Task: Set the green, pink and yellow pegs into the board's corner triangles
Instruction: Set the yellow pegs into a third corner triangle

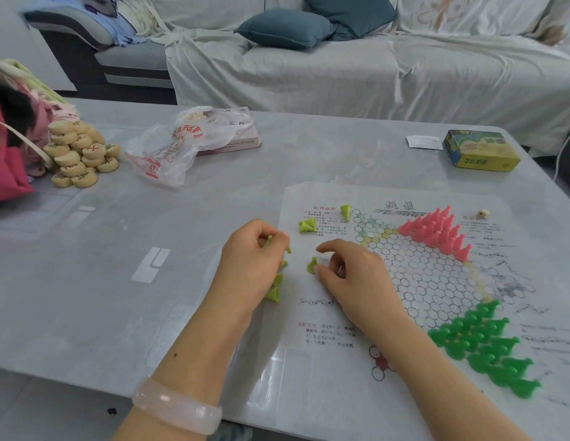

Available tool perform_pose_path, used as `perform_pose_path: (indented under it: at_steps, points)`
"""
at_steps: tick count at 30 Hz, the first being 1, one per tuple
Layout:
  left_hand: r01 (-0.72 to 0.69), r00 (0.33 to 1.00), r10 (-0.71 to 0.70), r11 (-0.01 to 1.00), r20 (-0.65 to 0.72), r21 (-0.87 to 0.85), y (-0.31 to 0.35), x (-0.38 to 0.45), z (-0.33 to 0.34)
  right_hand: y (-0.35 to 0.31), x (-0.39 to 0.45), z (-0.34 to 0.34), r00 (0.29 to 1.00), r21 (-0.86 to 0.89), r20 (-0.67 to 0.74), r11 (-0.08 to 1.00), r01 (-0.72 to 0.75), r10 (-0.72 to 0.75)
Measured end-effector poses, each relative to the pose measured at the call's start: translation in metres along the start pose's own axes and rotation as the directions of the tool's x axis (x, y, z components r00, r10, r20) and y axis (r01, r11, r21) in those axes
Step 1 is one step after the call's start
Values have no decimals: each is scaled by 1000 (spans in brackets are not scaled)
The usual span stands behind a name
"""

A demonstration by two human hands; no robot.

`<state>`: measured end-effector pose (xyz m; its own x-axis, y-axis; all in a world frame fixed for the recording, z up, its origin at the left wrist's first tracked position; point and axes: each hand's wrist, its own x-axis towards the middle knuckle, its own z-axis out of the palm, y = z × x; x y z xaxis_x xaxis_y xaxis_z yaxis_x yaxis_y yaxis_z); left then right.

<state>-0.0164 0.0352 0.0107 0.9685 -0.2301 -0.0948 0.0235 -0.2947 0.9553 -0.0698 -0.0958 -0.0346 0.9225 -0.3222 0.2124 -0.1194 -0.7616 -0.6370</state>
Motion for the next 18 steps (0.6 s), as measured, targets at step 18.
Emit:
perform_pose_path:
  at_steps: [18]
  points:
    - [285,949,-213,895,231,-344,5,-1,1,-15,4,-23,963,381,-259,924,25,80]
